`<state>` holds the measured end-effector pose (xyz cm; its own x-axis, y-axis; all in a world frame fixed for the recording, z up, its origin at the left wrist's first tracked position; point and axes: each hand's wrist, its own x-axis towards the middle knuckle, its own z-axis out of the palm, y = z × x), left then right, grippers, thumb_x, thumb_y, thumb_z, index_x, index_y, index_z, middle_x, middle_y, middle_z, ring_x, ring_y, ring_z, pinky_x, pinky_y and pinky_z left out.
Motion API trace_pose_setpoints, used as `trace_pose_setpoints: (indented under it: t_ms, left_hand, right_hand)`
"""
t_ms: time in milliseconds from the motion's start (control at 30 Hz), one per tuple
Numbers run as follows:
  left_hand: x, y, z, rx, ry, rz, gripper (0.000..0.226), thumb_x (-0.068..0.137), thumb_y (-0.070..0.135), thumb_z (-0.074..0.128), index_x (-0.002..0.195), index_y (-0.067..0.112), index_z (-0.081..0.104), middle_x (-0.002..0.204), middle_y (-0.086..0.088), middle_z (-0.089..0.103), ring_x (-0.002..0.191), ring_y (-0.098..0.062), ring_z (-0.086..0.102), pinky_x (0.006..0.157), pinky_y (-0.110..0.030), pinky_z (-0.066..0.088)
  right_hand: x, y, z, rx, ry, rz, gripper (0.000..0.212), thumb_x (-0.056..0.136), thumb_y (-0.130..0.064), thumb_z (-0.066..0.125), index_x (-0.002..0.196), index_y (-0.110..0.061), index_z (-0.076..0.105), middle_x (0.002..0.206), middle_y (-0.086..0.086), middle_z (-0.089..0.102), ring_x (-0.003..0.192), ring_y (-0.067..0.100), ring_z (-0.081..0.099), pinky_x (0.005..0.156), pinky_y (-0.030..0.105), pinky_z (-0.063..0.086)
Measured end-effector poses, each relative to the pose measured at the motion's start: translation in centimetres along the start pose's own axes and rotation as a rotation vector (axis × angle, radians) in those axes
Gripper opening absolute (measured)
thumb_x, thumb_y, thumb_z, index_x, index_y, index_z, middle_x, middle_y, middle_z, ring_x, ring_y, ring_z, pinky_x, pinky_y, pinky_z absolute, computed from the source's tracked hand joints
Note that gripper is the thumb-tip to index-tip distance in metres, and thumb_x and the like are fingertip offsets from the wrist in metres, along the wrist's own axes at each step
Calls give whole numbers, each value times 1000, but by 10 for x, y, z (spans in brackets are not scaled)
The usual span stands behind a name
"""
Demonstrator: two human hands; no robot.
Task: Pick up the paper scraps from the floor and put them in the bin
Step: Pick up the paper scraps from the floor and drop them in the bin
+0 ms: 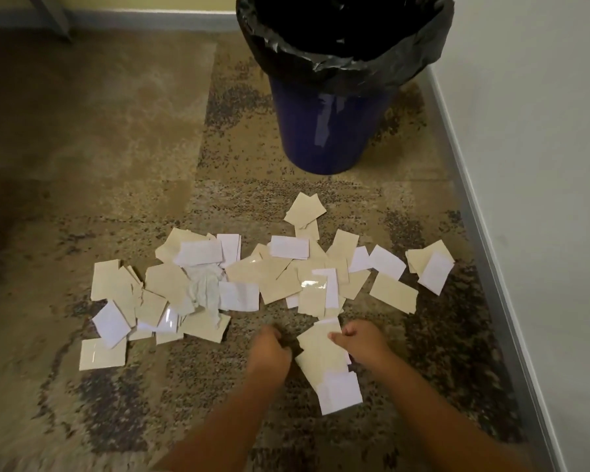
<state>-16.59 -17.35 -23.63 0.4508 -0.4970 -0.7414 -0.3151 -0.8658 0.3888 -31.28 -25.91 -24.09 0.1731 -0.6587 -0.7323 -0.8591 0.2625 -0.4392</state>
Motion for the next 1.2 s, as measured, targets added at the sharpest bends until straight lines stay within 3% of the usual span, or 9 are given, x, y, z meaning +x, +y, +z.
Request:
trace_pose_setpoints:
  t_ms: [67,200,333,467,667,800,967,1133,1200]
  left_hand:
    - [-5,2,9,58,50,72,30,91,16,55,120,10,48,126,-10,48,110,-25,53,87,-30,45]
    - [-6,9,23,151,66,193,46,88,24,60,129,13,42,136,-8,37,116,-25,50,94,-34,49]
    - [-9,17,32,409,60,222,74,79,36,70,138,18,29,138,-9,33,128,-27,39,95,-39,49]
    - [-2,23,30,464,21,177,80,74,36,75,136,15,29,139,-10,33,132,-28,33,98,-40,46]
    - [11,17,13,302,-145,203,55,82,35,67,128,10,50,133,-10,48,119,-26,50,94,-33,46]
    - [11,6,-15,153,-142,268,13,87,29,62,90,18,54,88,0,61,87,-19,54,66,-24,38]
    - [0,4,-56,119,4,268,31,89,26,60,67,27,39,68,13,45,79,-16,49,55,-15,33]
    - [-12,15,-82,301,85,289,7,92,22,51,89,18,56,80,3,53,82,-18,52,66,-24,38]
    - [-22,21,-90,410,173,303,18,93,20,47,98,16,63,88,-1,59,82,-19,57,64,-25,40]
  right_hand:
    - [-6,3,-9,85,-5,-14,38,88,-29,61,60,-12,42,62,6,47,61,18,47,59,26,39]
    - [-25,22,-32,224,28,-9,19,86,-25,65,79,-8,63,86,9,68,78,20,65,76,36,55]
    - [-50,39,-26,25,-176,-1,22,84,-23,67,67,-17,55,76,-3,60,70,10,57,62,21,49]
    - [-67,48,19,-188,-106,-95,31,78,-32,72,63,-35,45,107,-9,43,100,9,49,80,18,42]
    - [-68,44,46,-131,52,-30,35,80,-32,66,60,-34,37,92,-7,49,103,16,45,77,28,43]
    - [-64,42,32,2,69,-13,28,84,-27,66,66,-29,44,74,-13,53,73,6,53,54,18,36]
    - [-67,27,-2,233,128,-44,22,84,-18,68,71,-25,52,79,-9,64,72,6,60,55,20,44]
    - [-79,-1,-34,370,137,-142,18,87,-16,64,80,-29,55,88,-3,69,77,10,65,54,16,48]
    - [-87,-11,-44,374,140,-193,21,87,-14,63,79,-30,53,84,-8,66,76,5,63,50,12,47]
